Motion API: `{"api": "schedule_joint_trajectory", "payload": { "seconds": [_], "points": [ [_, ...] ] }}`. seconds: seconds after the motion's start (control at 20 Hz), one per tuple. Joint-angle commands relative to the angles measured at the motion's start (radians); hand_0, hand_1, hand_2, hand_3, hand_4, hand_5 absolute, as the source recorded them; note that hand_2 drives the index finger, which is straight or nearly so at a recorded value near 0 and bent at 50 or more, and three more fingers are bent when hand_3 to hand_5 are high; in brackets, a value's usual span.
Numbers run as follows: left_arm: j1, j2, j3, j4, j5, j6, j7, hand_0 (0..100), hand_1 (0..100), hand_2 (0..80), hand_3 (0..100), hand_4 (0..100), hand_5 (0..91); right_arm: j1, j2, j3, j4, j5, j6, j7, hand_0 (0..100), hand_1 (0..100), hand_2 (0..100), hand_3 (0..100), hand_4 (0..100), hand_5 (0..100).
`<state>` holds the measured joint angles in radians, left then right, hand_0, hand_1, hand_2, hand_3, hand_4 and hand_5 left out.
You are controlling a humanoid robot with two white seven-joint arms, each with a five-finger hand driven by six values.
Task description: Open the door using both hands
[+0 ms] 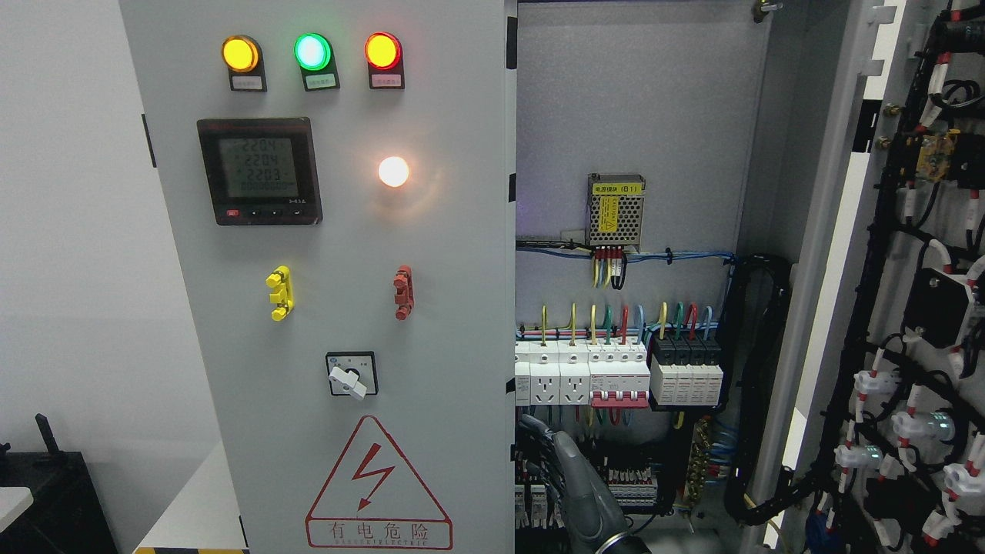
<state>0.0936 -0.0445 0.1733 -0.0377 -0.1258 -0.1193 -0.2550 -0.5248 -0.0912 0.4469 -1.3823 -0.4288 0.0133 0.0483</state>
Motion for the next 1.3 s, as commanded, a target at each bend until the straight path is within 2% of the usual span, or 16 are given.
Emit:
{"api": "schedule_joint_trajectory", "payload": {
  "seconds": [0.0, 0.1, 0.3, 1.15, 1.25],
  "points": [
    [0.000, 0.000, 0.000, -0.001, 0.000, 0.000, 0.000, 0, 0, 0.0, 0, 4, 0.0, -0.011, -0.004, 0.003, 0.019, -0.001, 0.000, 0.001, 0, 0, 0, 0, 0, 0],
    [0.000, 0.000, 0.000, 0.001, 0.000, 0.000, 0.000, 0, 0, 0.0, 0, 4, 0.0, -0.009, -0.004, 0.004, 0.020, -0.001, 0.000, 0.001, 0, 0, 0, 0, 0, 0],
    [-0.002, 0.000, 0.000, -0.001, 0.000, 0.000, 0.000, 0, 0, 0.0, 0, 4, 0.0, -0.009, -0.004, 0.003, 0.020, -0.001, 0.000, 0.027, 0, 0, 0, 0, 0, 0],
    [0.000, 0.000, 0.000, -0.001, 0.000, 0.000, 0.000, 0, 0, 0.0, 0, 4, 0.0, -0.038, -0.005, 0.001, 0.035, -0.038, 0.016, 0.031, 0, 0, 0, 0, 0, 0],
    [0.000, 0.000, 0.000, 0.001, 0.000, 0.000, 0.000, 0, 0, 0.0, 0, 4, 0.0, -0.037, -0.005, 0.001, 0.035, -0.039, 0.016, 0.054, 0, 0, 0, 0, 0, 0]
  ]
}}
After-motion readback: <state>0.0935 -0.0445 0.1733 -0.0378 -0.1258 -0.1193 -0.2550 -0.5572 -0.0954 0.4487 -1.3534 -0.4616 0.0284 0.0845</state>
